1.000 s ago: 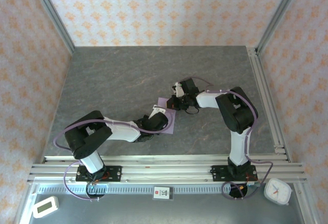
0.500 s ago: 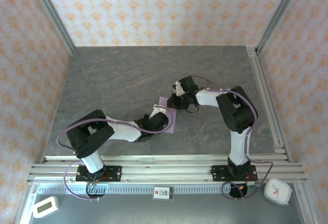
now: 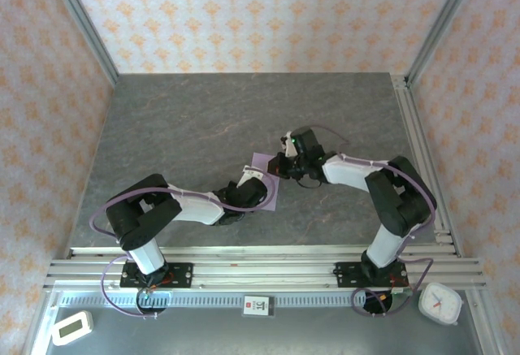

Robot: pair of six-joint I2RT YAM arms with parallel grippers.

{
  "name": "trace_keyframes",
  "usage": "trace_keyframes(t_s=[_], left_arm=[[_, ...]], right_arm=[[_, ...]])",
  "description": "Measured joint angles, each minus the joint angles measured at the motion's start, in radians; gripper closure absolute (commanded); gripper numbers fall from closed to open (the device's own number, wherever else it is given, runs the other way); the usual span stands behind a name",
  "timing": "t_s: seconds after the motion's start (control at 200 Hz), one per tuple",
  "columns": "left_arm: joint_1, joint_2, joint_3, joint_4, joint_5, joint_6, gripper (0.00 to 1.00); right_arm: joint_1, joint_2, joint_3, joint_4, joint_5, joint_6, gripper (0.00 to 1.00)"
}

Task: Fold a paper plane with a square sheet of paper (pick it up from the middle)
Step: Fold the triangle a second time at the center of the table.

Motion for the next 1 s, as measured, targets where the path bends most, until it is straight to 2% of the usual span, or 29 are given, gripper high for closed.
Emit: trace_keyframes(t_s=[0.215,0.465,0.691,1.001], left_arm=[[0.0,0.005,0.002,0.005,0.0,0.002,1.0],[0.0,0.018,0.013,0.014,0.0,0.003,1.0],[0.0,0.024,0.014,0.025,0.0,0.003,1.0],[0.0,0.026,0.015,0.027,0.0,0.003,1.0]], right_arm=[[0.052,0.006,-0.028,0.06,0.016,0.064,0.99],[0.066,0.05,-0.022,0.101,0.028,0.089,1.0],[0.067,0.066,-0.084,0.15,0.041,0.103,1.0],[0.067,0.075,-0.082,0.136,0.049,0.105,1.0]])
